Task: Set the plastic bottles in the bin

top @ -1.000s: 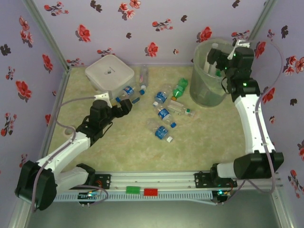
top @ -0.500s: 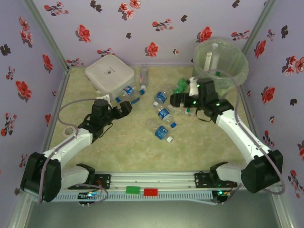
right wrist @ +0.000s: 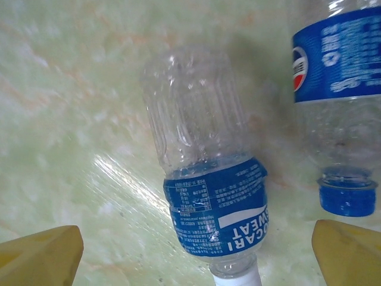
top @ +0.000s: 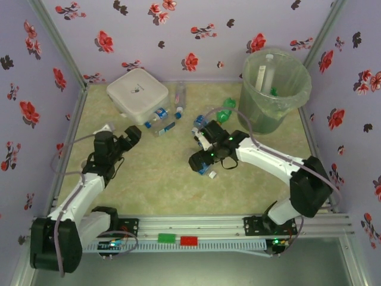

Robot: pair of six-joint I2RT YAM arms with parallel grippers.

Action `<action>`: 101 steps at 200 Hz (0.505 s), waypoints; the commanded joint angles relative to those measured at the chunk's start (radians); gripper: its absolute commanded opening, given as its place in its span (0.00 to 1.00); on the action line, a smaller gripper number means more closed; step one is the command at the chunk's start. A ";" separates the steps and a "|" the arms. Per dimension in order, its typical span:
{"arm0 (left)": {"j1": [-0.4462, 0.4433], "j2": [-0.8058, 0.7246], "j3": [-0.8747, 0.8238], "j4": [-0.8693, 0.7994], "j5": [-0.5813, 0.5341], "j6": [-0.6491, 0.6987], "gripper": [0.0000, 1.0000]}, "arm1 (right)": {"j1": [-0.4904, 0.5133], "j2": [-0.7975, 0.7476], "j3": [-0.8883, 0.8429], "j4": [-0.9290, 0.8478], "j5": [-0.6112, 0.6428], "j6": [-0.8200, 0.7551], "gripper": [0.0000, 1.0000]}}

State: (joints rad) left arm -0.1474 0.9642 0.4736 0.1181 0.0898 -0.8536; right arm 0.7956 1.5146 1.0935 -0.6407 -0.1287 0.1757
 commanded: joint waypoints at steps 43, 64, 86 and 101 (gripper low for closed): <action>0.074 -0.162 -0.047 -0.096 0.005 -0.047 1.00 | 0.094 0.190 0.112 -0.083 0.183 -0.146 0.92; 0.075 -0.182 -0.066 -0.103 0.014 -0.063 1.00 | 0.112 0.274 0.157 -0.099 0.211 -0.171 0.88; 0.075 -0.196 -0.075 -0.103 0.019 -0.068 1.00 | 0.130 0.347 0.190 -0.102 0.251 -0.185 0.82; 0.075 -0.194 -0.073 -0.102 0.017 -0.064 1.00 | 0.134 0.380 0.206 -0.110 0.250 -0.182 0.73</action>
State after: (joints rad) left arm -0.0818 0.7826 0.4084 0.0299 0.0914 -0.9077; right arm 0.9154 1.8496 1.2587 -0.7074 0.0700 0.0196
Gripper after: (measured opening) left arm 0.998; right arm 0.778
